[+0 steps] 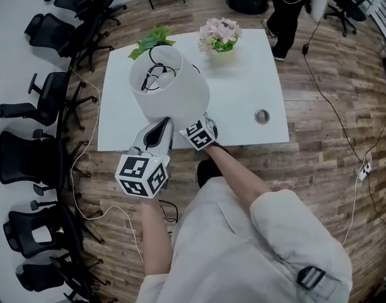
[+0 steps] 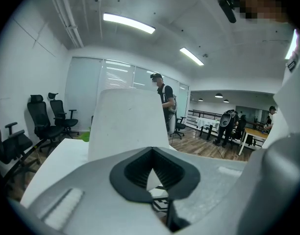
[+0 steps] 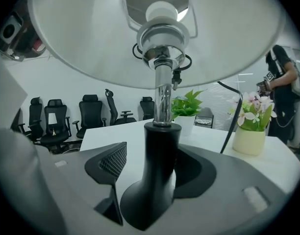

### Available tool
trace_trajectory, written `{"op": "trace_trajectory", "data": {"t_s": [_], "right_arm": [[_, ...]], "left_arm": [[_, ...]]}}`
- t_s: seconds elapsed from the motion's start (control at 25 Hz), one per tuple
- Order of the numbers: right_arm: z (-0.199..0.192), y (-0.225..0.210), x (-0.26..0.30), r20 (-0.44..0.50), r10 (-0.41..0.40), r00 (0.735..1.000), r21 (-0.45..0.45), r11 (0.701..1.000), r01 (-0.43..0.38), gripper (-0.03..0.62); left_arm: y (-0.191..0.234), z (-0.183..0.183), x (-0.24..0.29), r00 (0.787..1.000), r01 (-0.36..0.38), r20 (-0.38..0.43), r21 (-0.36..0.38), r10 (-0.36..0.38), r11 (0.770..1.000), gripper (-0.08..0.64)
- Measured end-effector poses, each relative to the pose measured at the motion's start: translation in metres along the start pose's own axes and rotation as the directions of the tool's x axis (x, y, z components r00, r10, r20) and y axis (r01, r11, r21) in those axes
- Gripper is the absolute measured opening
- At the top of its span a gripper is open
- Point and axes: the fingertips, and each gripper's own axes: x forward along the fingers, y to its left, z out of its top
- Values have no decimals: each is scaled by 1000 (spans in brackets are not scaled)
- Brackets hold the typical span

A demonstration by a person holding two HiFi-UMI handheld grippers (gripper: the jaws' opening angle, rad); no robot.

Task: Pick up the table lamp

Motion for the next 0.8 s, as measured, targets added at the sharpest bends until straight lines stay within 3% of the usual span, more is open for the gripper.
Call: {"op": "trace_trajectory", "data": {"t_s": [0.08, 0.2, 0.8], "right_arm": [[0, 0, 7, -9, -6, 1000, -5, 1000, 6, 272], [-3, -9, 10, -15, -33, 999, 0, 999, 33, 161], [3, -2, 4, -6, 36, 999, 1, 999, -36, 160]], "left_arm": [[6, 1, -1, 1000, -6, 6, -10, 6, 1000, 0], [13, 2, 0, 1000, -15, 12, -23, 15, 1000, 0], [37, 17, -5, 997, -67, 40, -25, 68, 997, 0]]}}
